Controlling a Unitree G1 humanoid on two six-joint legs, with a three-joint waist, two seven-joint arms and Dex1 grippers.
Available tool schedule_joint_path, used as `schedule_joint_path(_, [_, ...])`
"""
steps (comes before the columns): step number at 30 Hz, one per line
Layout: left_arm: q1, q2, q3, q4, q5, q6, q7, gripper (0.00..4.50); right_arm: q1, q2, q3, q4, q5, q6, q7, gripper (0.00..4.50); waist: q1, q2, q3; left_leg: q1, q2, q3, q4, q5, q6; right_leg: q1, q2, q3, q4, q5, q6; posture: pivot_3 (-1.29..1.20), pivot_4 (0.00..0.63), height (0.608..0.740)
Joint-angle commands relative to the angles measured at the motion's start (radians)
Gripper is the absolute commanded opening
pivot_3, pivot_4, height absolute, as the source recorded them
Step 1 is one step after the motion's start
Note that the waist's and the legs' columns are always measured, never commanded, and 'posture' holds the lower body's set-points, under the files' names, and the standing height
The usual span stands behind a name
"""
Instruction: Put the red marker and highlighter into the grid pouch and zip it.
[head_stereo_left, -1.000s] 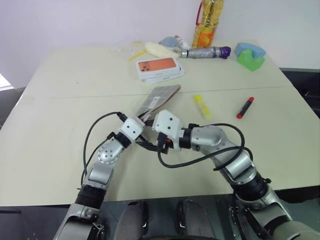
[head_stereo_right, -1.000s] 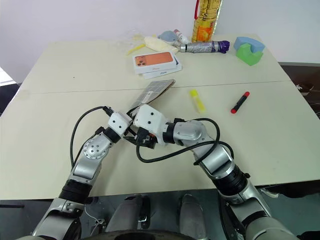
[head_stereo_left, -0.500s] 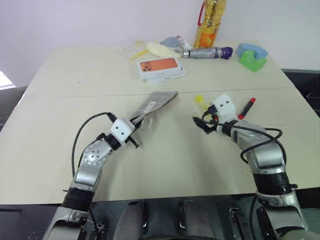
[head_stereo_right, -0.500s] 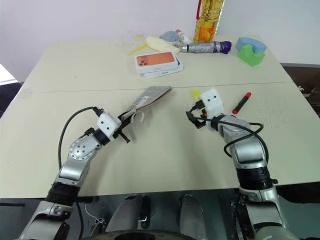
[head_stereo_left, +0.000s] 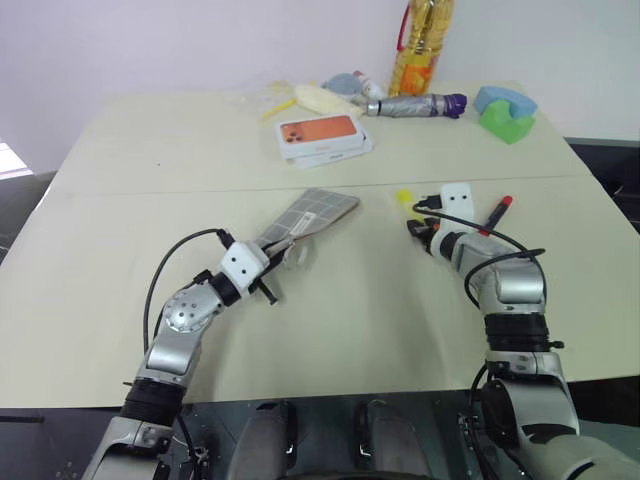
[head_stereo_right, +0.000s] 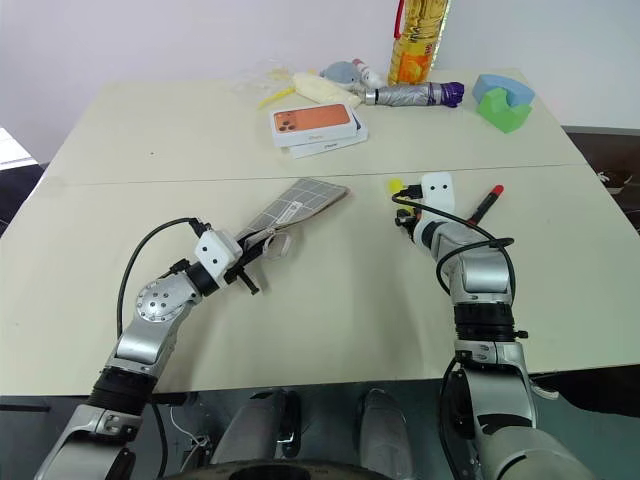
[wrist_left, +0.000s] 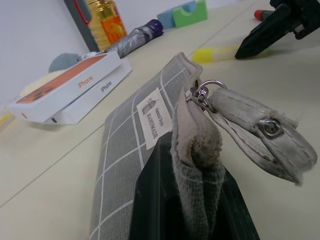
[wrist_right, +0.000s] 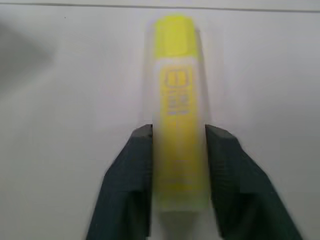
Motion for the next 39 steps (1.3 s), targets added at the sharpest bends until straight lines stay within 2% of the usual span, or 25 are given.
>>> schedule_joint_path(1, [0.002, -0.005, 0.011, -0.031, -0.013, -0.006, 0.003, 0.0, 0.013, -0.044, 0.035, -0.103, -0.006, -0.026, 0.04, 0.89, 0.0, 0.0, 0.0, 0.0, 0.0, 0.0, 0.0, 0.0, 0.0, 0.0, 0.0, 0.0, 0.0, 0.0, 0.0, 0.0, 0.15, 0.74])
schedule_joint_path(4, [-0.009, -0.009, 0.02, -0.028, -0.029, -0.002, -0.003, 0.0, 0.069, -0.15, 0.125, -0.222, -0.057, -0.111, 0.131, 0.89, 0.004, 0.001, 0.0, 0.0, 0.0, 0.0, 0.0, 0.0, 0.0, 0.0, 0.0, 0.0, 0.0, 0.0, 0.0, 0.0, 0.15, 0.74])
schedule_joint_path(8, [-0.035, -0.014, 0.03, -0.022, -0.059, -0.002, -0.016, 0.0, 0.153, -0.264, 0.108, -0.4, -0.005, -0.168, 0.261, 0.89, 0.005, 0.0, 0.0, 0.0, 0.0, 0.0, 0.0, 0.0, 0.0, 0.0, 0.0, 0.0, -0.001, 0.0, 0.0, 0.0, 0.15, 0.74])
schedule_joint_path(12, [-0.058, -0.016, 0.028, -0.009, -0.069, -0.014, -0.035, 0.0, 0.208, -0.322, 0.085, -0.533, 0.059, -0.157, 0.343, 0.89, 0.006, 0.0, 0.001, 0.0, 0.0, -0.001, 0.0, 0.0, 0.0, 0.0, 0.0, 0.0, -0.001, 0.0, 0.0, 0.0, 0.15, 0.74])
schedule_joint_path(16, [-0.085, -0.027, 0.021, 0.006, -0.072, -0.02, -0.05, 0.0, 0.225, -0.331, 0.098, -0.598, 0.093, -0.117, 0.364, 0.89, 0.006, -0.001, 0.001, 0.0, 0.0, -0.001, 0.0, 0.0, 0.0, 0.0, 0.0, 0.0, -0.001, 0.0, 0.0, 0.0, 0.15, 0.74])
schedule_joint_path(26, [-0.099, -0.039, 0.006, 0.012, -0.07, -0.037, -0.083, 0.0, 0.214, -0.312, 0.125, -0.596, 0.098, -0.079, 0.338, 0.89, 0.007, -0.001, 0.001, 0.0, 0.0, -0.001, 0.0, 0.0, 0.0, 0.0, 0.0, 0.0, -0.001, 0.0, 0.0, 0.0, 0.15, 0.74])
schedule_joint_path(39, [-0.086, -0.041, -0.013, -0.01, -0.06, -0.057, -0.107, 0.0, 0.223, -0.342, 0.153, -0.608, 0.093, -0.066, 0.364, 0.89, 0.007, -0.001, 0.001, 0.0, 0.0, -0.001, 0.0, 0.0, 0.0, 0.0, 0.0, 0.0, -0.001, 0.0, 0.0, 0.0, 0.15, 0.74])
